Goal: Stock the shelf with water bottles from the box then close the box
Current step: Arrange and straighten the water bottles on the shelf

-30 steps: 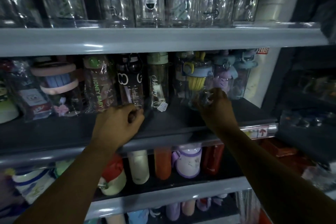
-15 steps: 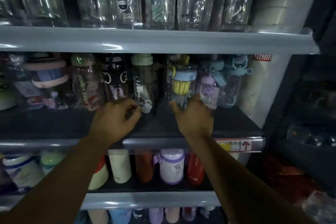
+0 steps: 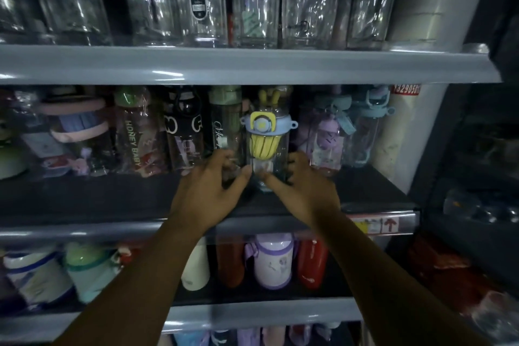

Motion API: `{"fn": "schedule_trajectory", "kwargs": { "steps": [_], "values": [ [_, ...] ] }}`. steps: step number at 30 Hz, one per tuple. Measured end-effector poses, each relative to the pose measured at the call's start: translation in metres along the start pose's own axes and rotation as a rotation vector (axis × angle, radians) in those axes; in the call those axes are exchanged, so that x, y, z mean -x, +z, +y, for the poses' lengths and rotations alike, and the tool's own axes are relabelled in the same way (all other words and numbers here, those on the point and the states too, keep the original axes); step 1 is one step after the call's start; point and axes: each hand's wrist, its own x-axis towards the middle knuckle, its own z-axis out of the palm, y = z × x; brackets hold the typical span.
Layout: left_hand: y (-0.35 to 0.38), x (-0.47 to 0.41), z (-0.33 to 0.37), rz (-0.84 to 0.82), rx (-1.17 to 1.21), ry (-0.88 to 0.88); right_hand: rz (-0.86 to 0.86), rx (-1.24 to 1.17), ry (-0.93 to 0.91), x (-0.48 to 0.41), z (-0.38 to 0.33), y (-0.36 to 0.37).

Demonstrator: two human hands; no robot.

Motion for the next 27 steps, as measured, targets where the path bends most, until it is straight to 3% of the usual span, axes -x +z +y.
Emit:
{"fn": "schedule_trajectory", "kwargs": {
  "steps": [11,15,17,19,22,27],
  "values": [
    [-0.008,0.003,0.004,0.033,0.147,-0.138,-0.327,-0.355,-0.174,-0.004,-0.027,0.002],
    [-0.008,0.001,0.004,0.120,0.173,-0.199,-0.491,-0.406,-0.179,-0.007,-0.038,-0.002],
    [-0.007,0.000,0.004,0.162,0.179,-0.214,-0.543,-0.476,-0.097,-0.013,-0.038,-0.010],
    [-0.005,0.000,0.004,0.213,0.219,-0.224,-0.393,-0.506,0.065,-0.028,-0.031,-0.010],
    [-0.005,0.001,0.004,0.271,0.236,-0.238,-0.047,-0.193,0.117,-0.061,-0.015,0.005],
    [-0.006,0.002,0.009,0.290,0.189,-0.250,-0.013,0.073,0.167,-0.099,-0.009,0.025]
  ]
}}
